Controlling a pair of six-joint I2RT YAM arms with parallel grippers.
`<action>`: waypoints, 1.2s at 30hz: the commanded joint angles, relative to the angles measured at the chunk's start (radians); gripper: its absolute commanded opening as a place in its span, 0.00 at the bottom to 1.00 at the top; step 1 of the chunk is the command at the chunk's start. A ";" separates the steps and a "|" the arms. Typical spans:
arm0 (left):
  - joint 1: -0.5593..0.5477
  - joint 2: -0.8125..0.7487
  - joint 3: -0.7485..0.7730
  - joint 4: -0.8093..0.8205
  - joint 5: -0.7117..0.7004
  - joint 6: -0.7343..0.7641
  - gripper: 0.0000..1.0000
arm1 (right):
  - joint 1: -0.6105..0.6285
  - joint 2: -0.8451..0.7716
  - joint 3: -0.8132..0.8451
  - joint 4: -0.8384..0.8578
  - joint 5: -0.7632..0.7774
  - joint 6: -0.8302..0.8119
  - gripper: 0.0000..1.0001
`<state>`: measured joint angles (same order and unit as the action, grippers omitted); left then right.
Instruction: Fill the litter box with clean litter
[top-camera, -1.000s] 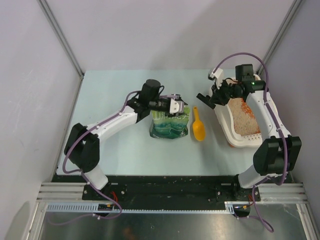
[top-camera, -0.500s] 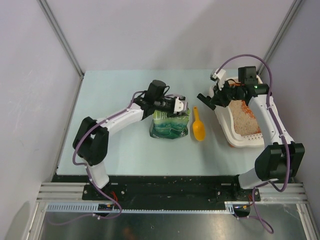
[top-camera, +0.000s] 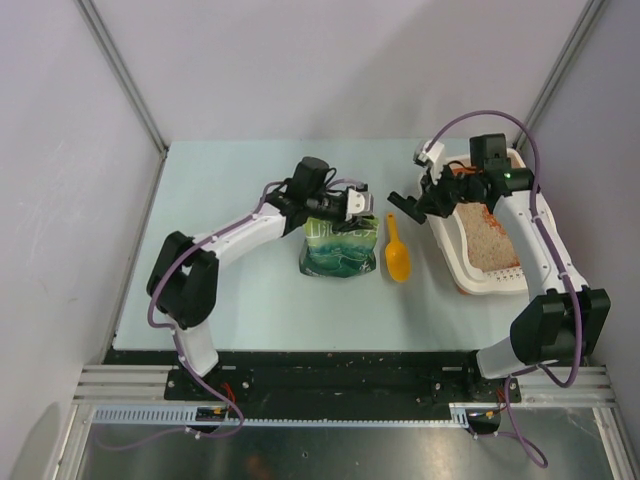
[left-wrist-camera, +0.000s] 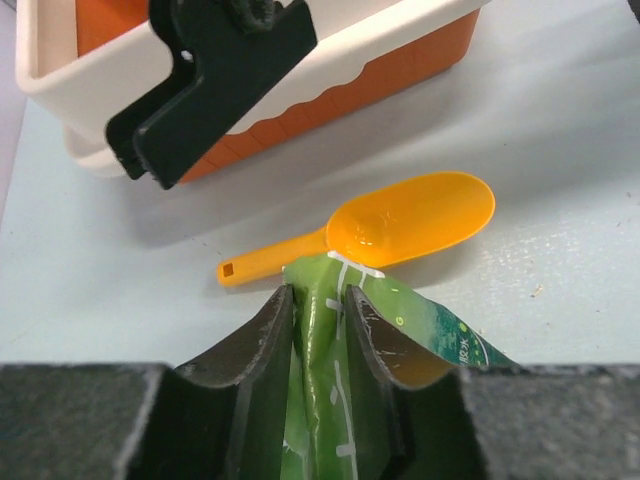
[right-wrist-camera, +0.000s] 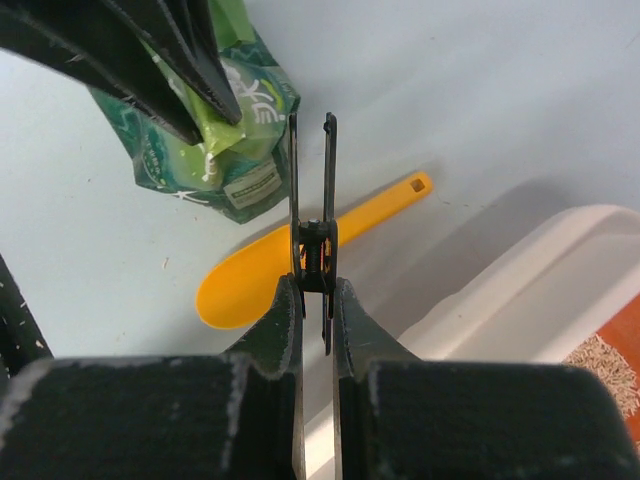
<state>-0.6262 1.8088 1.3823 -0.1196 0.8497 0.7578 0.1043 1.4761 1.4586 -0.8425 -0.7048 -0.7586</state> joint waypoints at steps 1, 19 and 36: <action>0.023 0.017 0.015 -0.023 0.051 -0.104 0.26 | 0.035 -0.043 0.006 -0.047 -0.010 -0.065 0.00; 0.045 -0.019 0.001 -0.015 0.233 -0.367 0.00 | 0.118 -0.082 0.009 -0.260 0.068 -0.257 0.00; -0.021 0.072 0.061 -0.014 0.239 -0.246 0.23 | 0.049 -0.086 -0.021 -0.121 0.093 -0.013 0.00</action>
<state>-0.6083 1.8549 1.4033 -0.1150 1.0500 0.4706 0.1856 1.4139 1.4303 -1.0046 -0.6060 -0.8421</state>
